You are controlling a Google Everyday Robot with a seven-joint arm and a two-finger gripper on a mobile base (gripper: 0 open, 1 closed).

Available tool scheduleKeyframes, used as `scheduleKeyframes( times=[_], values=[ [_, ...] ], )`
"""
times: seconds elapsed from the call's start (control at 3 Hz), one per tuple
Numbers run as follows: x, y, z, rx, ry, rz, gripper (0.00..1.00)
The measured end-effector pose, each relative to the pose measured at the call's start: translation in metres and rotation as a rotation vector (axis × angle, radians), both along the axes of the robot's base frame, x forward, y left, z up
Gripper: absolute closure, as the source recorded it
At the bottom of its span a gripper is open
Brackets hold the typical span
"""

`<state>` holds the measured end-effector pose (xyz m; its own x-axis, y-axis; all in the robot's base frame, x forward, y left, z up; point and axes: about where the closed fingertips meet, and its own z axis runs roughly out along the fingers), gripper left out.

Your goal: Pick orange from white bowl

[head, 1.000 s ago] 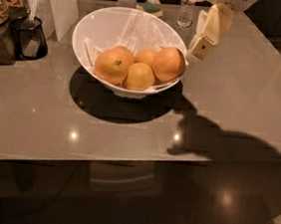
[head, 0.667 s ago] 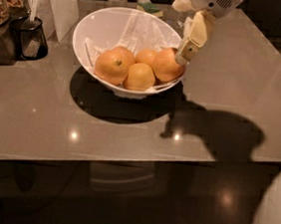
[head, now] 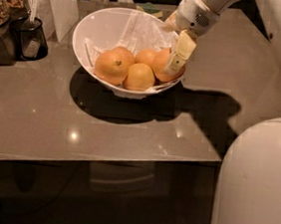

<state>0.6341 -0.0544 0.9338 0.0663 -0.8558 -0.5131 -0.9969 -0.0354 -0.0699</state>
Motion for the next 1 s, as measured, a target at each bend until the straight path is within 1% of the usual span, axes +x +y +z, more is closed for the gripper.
scheduleKeyframes(
  times=[0.33, 0.67, 1.0],
  values=[
    [-0.0116, -0.0108, -0.0197, -0.025, 0.057, -0.017, 0.00],
    [-0.0034, -0.0045, -0.0213, -0.011, 0.037, -0.026, 0.19],
    [-0.0034, -0.0045, -0.0213, -0.011, 0.037, -0.026, 0.43]
  ],
)
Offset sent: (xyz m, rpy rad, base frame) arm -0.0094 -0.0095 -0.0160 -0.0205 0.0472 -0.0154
